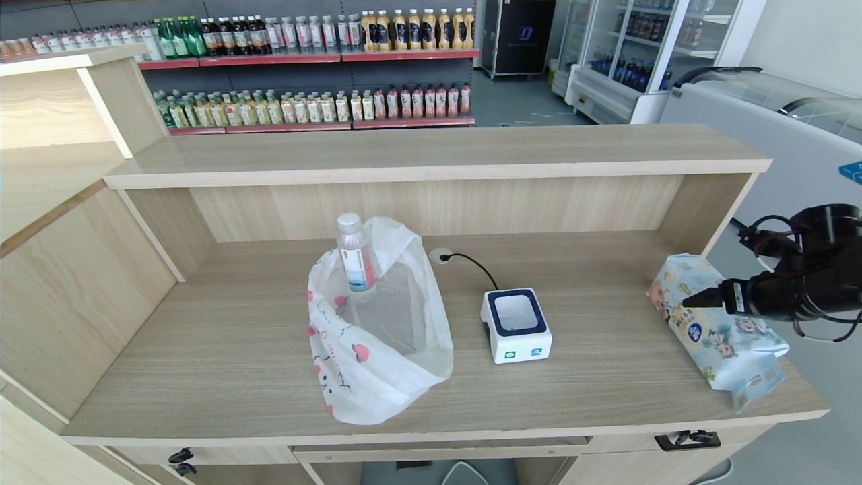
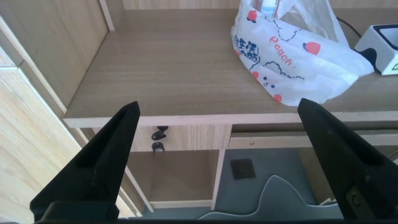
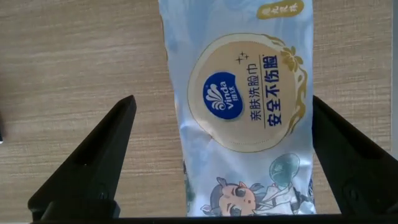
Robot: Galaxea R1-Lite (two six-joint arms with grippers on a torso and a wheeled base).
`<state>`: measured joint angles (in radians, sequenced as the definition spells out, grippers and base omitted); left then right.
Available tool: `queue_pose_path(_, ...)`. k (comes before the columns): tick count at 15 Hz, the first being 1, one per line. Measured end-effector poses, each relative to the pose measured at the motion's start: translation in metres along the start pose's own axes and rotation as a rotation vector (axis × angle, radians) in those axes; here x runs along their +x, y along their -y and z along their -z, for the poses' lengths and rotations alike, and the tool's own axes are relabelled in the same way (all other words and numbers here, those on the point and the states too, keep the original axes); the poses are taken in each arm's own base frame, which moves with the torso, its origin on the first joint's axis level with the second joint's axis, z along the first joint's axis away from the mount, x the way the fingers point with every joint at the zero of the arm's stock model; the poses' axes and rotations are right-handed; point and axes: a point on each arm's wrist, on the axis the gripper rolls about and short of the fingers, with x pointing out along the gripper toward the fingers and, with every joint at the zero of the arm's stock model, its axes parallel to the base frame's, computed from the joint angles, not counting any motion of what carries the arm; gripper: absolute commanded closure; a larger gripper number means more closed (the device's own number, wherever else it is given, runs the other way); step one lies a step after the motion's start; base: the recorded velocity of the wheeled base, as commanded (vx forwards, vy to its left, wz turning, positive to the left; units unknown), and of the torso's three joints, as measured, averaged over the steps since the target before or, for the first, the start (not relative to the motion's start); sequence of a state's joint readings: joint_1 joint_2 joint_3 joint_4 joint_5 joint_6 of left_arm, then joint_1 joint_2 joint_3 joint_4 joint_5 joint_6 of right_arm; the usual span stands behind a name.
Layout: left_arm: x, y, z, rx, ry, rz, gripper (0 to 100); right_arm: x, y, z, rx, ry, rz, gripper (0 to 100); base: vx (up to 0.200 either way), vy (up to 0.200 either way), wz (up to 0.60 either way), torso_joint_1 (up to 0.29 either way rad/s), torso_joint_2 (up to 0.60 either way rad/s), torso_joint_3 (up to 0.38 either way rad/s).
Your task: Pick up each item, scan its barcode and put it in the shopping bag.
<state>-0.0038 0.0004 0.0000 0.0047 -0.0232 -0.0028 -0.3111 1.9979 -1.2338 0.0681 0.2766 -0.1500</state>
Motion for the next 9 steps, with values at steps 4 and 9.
queue_pose_path(4,0.000,0.000,0.000,0.000,0.000,0.000,0,0.021,-0.006,0.003,-0.021,0.001,-0.014,0,0.000,0.000,0.00,0.000,0.00,0.000)
queue_pose_path(9,0.000,0.000,0.000,0.000,0.000,0.000,0,0.042,-0.013,0.011,-0.064,0.022,-0.028,0,0.000,0.000,0.00,0.000,0.00,0.000)
